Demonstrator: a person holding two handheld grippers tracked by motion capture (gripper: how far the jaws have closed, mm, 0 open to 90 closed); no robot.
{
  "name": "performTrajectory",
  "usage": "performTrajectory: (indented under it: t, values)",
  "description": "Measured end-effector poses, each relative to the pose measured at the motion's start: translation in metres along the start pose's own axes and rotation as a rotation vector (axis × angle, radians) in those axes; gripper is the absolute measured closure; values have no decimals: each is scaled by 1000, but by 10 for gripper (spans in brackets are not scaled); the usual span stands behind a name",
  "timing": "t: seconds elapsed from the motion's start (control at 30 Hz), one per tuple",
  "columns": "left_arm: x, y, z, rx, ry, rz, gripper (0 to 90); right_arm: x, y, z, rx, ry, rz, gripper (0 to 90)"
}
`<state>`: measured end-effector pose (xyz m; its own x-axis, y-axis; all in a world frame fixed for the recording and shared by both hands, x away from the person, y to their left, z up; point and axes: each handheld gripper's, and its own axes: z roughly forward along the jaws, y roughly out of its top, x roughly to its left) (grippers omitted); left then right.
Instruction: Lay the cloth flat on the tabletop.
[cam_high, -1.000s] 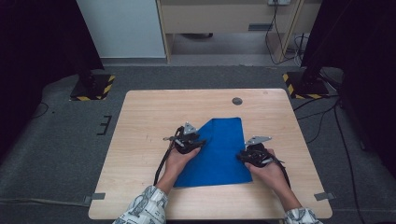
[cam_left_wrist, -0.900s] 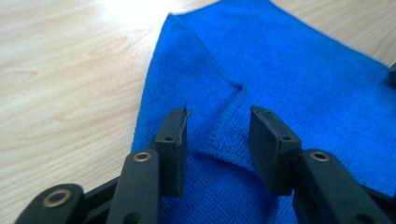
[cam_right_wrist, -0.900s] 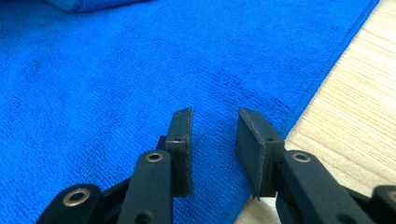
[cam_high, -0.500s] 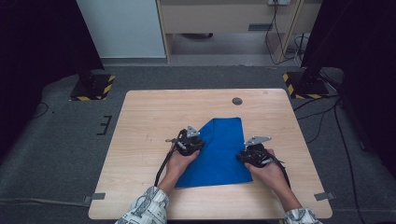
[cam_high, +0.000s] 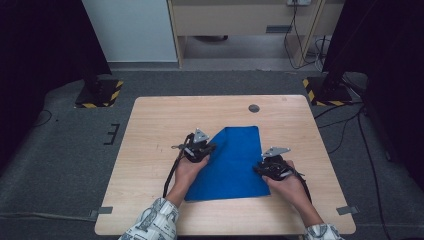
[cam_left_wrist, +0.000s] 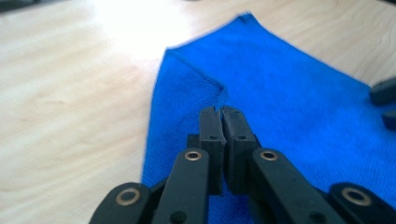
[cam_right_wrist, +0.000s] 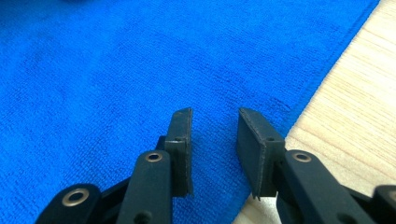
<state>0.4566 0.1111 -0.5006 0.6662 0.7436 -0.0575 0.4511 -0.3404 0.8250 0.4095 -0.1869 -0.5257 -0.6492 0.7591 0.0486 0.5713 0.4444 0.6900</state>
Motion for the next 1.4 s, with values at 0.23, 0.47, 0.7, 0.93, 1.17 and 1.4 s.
performTrajectory:
  t: [0.23, 0.47, 0.7, 0.93, 1.17, 1.4]
  values:
    - [39, 8, -8, -8, 66, -34, 876, 5, -4, -4, -1, -7, -1, 659]
    - [76, 14, -4, 22, 117, -34, 878, 7, -10, -8, -7, -4, 4, 659]
    - [98, 9, 9, 62, 145, -50, 879, 2, -10, -9, -4, -2, 9, 661]
    - [99, 2, 17, 103, 183, -30, 872, -5, -12, -12, -3, -14, 17, 615]
    - [98, 3, 16, 67, 257, -75, 440, -3, -12, -15, -73, -9, 22, 407]
    - [91, 1, -3, 43, 211, -89, 315, 6, -2, -16, -127, 8, 43, 244]
